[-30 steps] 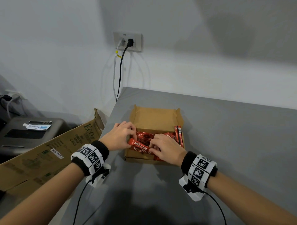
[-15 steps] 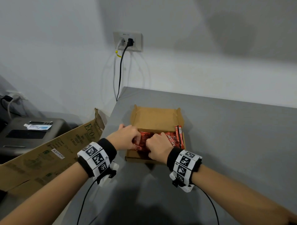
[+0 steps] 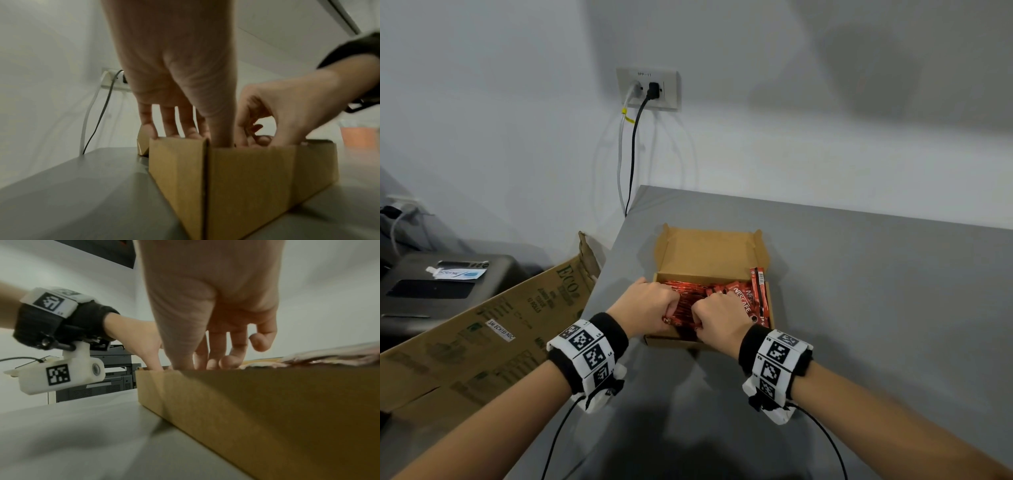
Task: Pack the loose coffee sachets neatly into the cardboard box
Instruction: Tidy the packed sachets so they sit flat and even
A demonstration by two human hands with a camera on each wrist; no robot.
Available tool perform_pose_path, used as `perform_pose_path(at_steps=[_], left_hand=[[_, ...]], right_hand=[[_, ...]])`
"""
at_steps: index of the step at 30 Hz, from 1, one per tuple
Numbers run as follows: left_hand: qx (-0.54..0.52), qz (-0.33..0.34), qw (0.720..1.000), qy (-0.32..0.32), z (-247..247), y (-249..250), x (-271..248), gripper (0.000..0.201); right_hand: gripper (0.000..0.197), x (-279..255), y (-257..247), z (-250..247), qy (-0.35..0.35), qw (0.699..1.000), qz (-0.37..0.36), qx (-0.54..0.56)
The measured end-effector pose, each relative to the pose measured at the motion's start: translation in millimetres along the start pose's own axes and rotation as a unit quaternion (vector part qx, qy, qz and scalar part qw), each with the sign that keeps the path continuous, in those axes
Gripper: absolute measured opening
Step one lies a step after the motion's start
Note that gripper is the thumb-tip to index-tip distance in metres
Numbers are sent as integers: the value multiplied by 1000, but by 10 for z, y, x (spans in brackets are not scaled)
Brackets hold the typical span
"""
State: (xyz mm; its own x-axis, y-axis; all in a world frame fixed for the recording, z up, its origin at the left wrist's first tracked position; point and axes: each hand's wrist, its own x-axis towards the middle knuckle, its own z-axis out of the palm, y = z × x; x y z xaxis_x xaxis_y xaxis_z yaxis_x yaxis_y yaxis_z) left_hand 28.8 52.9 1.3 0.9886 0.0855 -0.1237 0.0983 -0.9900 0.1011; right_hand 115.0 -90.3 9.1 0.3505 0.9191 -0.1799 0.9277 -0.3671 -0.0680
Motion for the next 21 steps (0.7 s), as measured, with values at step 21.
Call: perform_pose_path(at_steps=[21], left_hand=[[46,-4,999,-2,17,-74,90,18]], right_hand=[[28,-193,246,-138,46,988,135,53]])
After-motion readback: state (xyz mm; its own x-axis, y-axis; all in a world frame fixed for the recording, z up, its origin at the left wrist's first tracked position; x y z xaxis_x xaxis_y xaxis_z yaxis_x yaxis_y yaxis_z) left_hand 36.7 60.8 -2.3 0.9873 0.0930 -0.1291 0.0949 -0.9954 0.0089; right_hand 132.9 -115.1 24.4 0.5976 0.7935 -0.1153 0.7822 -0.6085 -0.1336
